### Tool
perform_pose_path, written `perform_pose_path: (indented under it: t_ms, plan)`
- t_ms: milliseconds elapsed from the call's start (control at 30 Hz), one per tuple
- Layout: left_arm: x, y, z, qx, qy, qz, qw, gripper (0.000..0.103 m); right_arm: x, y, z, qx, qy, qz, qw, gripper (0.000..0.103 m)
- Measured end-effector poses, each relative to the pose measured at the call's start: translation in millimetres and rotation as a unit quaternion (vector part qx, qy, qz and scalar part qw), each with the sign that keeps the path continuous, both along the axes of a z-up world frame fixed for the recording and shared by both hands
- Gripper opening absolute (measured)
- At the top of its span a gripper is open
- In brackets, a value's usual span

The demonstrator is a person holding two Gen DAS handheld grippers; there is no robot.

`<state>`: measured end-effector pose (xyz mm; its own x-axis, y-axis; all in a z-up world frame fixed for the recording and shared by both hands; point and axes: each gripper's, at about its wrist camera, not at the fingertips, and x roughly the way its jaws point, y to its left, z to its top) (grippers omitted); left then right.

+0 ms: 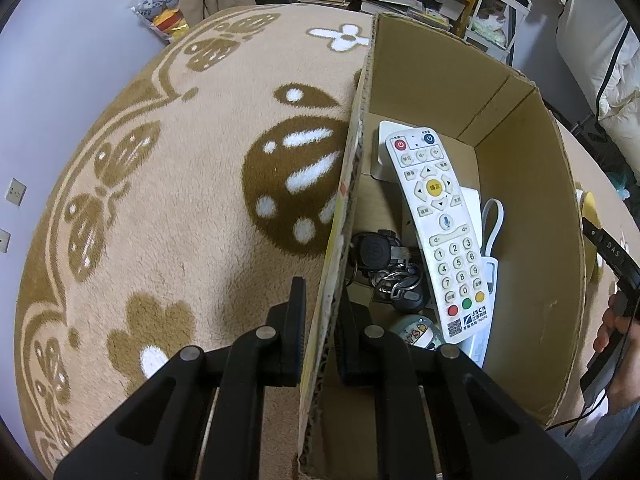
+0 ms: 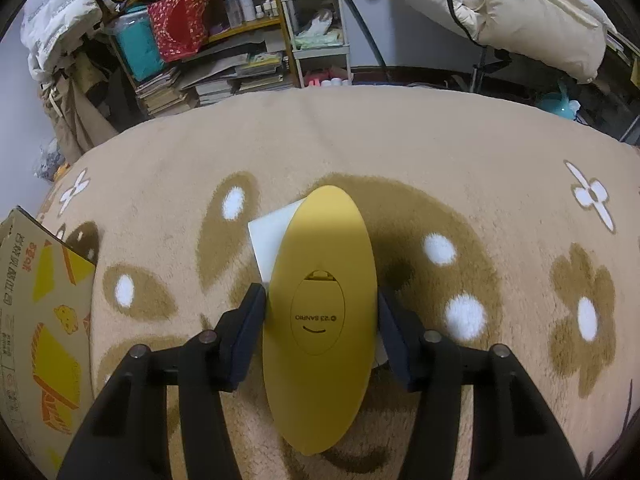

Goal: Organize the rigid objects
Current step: 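Move the right gripper to the yellow oval case and grasp it, then carry the yellow case into the box with the right gripper and release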

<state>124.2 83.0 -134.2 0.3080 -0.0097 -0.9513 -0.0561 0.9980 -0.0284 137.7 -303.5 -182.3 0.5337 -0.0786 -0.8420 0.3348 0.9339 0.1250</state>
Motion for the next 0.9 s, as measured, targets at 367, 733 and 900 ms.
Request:
perform_pose_path:
  t_ms: [367, 733, 900]
  plan:
    - [0, 0, 0, -0.002, 0.000, 0.001, 1.0000, 0.013, -2, 26, 36, 0.025, -0.033, 0.037, 0.998, 0.059]
    - [0, 1, -1, -0.009, 0.000, 0.002, 1.0000, 0.012, -2, 107, 99, 0.040, -0.106, 0.130, 0.985, 0.059]
    - [-1, 1, -1, -0.011, 0.000, 0.003, 0.9999, 0.012, -1, 153, 112, 0.066, -0.120, 0.180, 0.974, 0.059]
